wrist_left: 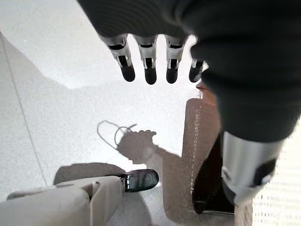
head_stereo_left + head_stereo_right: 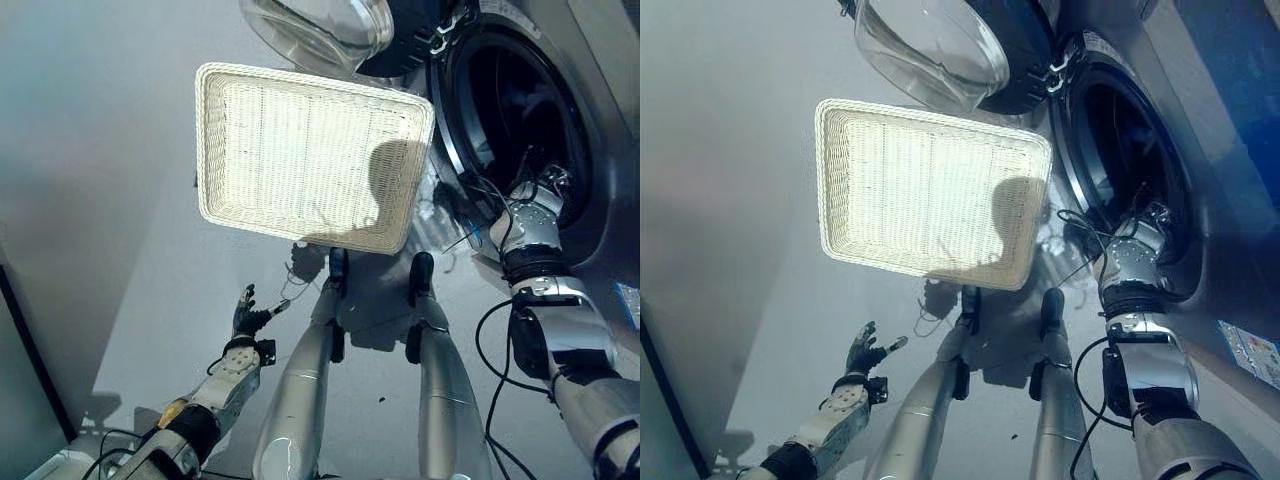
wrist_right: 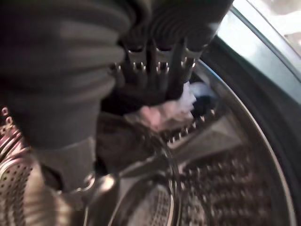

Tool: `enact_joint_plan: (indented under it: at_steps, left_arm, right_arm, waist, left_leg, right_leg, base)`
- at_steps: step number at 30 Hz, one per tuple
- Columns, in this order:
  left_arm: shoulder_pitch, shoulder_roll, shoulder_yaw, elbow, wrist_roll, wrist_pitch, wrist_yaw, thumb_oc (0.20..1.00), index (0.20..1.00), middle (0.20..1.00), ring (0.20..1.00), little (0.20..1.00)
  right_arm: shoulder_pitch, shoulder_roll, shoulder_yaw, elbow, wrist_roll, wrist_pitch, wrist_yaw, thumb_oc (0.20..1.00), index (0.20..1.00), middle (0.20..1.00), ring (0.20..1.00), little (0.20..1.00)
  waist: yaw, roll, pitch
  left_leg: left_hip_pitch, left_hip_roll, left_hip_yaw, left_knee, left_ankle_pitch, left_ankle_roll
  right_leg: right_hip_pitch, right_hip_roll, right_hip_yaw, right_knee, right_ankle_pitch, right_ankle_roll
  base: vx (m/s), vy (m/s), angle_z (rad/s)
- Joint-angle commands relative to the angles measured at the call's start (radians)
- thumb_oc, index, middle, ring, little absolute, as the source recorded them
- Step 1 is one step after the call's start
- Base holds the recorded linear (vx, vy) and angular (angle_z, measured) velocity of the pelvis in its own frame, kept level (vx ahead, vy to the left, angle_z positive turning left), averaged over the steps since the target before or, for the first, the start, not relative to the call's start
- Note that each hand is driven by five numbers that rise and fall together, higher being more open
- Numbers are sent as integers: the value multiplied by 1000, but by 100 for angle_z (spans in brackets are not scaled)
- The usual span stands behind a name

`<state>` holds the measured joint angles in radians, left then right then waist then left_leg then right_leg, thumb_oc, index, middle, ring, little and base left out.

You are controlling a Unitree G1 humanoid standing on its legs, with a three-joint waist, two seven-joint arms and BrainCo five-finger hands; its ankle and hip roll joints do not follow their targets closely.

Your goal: Put the clothes into the washing machine.

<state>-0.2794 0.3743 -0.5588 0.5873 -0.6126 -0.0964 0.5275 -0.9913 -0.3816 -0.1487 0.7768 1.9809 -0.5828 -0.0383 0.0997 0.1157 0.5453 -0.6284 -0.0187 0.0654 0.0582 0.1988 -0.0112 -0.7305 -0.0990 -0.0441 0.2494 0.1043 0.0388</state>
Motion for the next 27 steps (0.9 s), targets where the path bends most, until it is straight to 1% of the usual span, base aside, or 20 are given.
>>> enact_joint_plan:
  at_steps: [1, 4, 5, 7, 8, 12, 15, 18, 19, 20, 22, 23, 24, 25, 26, 27]
  left_arm:
    - [28, -38, 12, 7, -14, -17, 0, 1000, 1000, 1000, 1000, 1000]
    - [26, -29, 7, 10, -12, -13, 3, 1000, 1000, 1000, 1000, 1000]
    - [25, -24, 7, 11, -14, -9, 8, 1000, 1000, 1000, 1000, 1000]
    - [22, -21, 10, 13, -20, -7, 11, 1000, 1000, 1000, 1000, 1000]
    - [16, -21, 17, 26, -22, -11, 10, 1000, 1000, 1000, 1000, 1000]
    - [5, -20, 20, 40, -20, -9, 14, 1000, 1000, 1000, 1000, 1000]
    - [3, -23, 26, 52, -19, -12, 12, 1000, 1000, 1000, 1000, 1000]
    - [-4, -28, 31, 65, -22, -12, 11, 1000, 1000, 1000, 1000, 1000]
    - [-6, -30, 33, 69, -23, -11, 10, 1000, 1000, 1000, 1000, 1000]
    - [-9, -35, 37, 77, -19, -8, 8, 1000, 1000, 1000, 1000, 1000]
    - [-9, -38, 42, 83, -15, -7, 6, 1000, 1000, 1000, 1000, 1000]
    - [-12, -39, 49, 97, -6, -6, 1, 1000, 1000, 1000, 1000, 1000]
    - [-15, -40, 52, 102, -5, -7, 0, 1000, 1000, 1000, 1000, 1000]
    - [-16, -42, 54, 107, -5, -8, 0, 1000, 1000, 1000, 1000, 1000]
    - [-16, -42, 54, 107, -5, -8, 0, 1000, 1000, 1000, 1000, 1000]
    - [-21, -45, 69, 123, 3, -9, -8, 1000, 1000, 1000, 1000, 1000]
  right_arm:
    - [24, -145, -36, -124, -9, 1, 71, 1000, 1000, 1000, 1000, 1000]
    - [38, -166, -14, -49, -9, 65, 58, 1000, 1000, 1000, 1000, 1000]
    - [40, -189, 18, -4, -9, 102, 83, 1000, 1000, 1000, 1000, 1000]
    - [44, -199, 35, 23, -9, 132, 84, 1000, 1000, 1000, 1000, 1000]
    - [51, -198, 42, 53, -9, 164, 84, 1000, 1000, 1000, 1000, 1000]
    - [62, -191, 52, 90, -9, 192, 99, 1000, 1000, 1000, 1000, 1000]
    - [57, -187, 60, 101, -9, 200, 107, 1000, 1000, 1000, 1000, 1000]
    - [54, -173, 65, 110, -9, 215, 91, 1000, 1000, 1000, 1000, 1000]
    - [55, -167, 69, 116, -29, 228, 78, 1000, 1000, 1000, 1000, 1000]
    - [60, -153, 76, 122, -78, 272, 48, 1000, 1000, 1000, 1000, 1000]
    - [66, -144, 84, 121, -117, 325, 28, 1000, 1000, 1000, 1000, 1000]
    - [80, -135, 99, 134, -165, 427, 11, 1000, 1000, 1000, 1000, 1000]
    - [83, -132, 104, 142, -176, 457, 11, 1000, 1000, 1000, 1000, 1000]
    - [86, -129, 109, 147, -191, 507, 15, 1000, 1000, 1000, 1000, 1000]
    - [86, -129, 109, 147, -191, 507, 15, 1000, 1000, 1000, 1000, 1000]
    - [107, -122, 131, 170, -232, 595, 58, 1000, 1000, 1000, 1000, 1000]
  waist:
    - [-43, 74, -25]
    - [-46, 69, -25]
    - [-47, 67, -25]
    - [-49, 65, -25]
    - [-51, 61, -25]
    - [-51, 54, -25]
    - [-50, 52, -25]
    - [-51, 47, -25]
    - [-51, 44, -25]
    - [-52, 39, -25]
    - [-53, 36, -25]
    - [-53, 31, -25]
    - [-53, 30, -25]
    - [-53, 28, -25]
    - [-53, 28, -25]
    - [-50, 23, -25]
  left_leg:
    - [1, -36, -39, 55, -85, -41]
    - [13, -38, -35, 46, -84, -38]
    - [20, -39, -32, 41, -81, -37]
    - [24, -39, -31, 37, -80, -35]
    - [30, -38, -30, 27, -78, -33]
    - [45, -36, -29, 8, -75, -28]
    - [56, -37, -27, -2, -72, -27]
    - [68, -41, -33, -9, -74, -24]
    - [72, -43, -35, -10, -76, -23]
    - [80, -46, -38, -13, -78, -21]
    - [85, -47, -40, -16, -78, -19]
    - [97, -47, -42, -23, -80, -18]
    - [96, -46, -43, -25, -77, -18]
    - [97, -46, -43, -26, -76, -17]
    - [97, -46, -43, -26, -76, -17]
    - [105, -45, -43, -30, -75, -16]
  right_leg:
    - [24, 28, -88, 47, -71, 28]
    - [35, 26, -87, 32, -58, 33]
    - [41, 25, -86, 23, -50, 35]
    - [43, 25, -85, 17, -44, 38]
    - [48, 24, -83, 7, -37, 43]
    - [61, 24, -80, -8, -27, 50]
    - [71, 23, -79, -19, -18, 54]
    - [80, 21, -74, -33, -7, 60]
    - [84, 21, -72, -38, -5, 61]
    - [93, 19, -69, -48, 1, 63]
    - [100, 19, -67, -57, 6, 64]
    - [112, 19, -64, -62, 5, 65]
    - [112, 19, -63, -65, 8, 64]
    - [114, 20, -62, -67, 9, 64]
    - [114, 20, -62, -67, 9, 64]
    - [124, 19, -61, -72, 10, 65]
  base:
    - [-88, 41, 6]
    - [-81, 38, 5]
    - [-87, 46, 5]
    - [-79, 39, 3]
    - [-81, 28, 1]
    - [-64, 12, 1]
    - [-74, 27, -3]
    - [-90, 40, -3]
    - [-87, 35, 0]
    - [-79, 32, 0]
    - [-64, 18, 0]
    - [-64, 8, -1]
    - [-59, 6, 0]
    - [0, 0, 0]
    - [-39, -3, 2]
    - [-40, -10, 1]
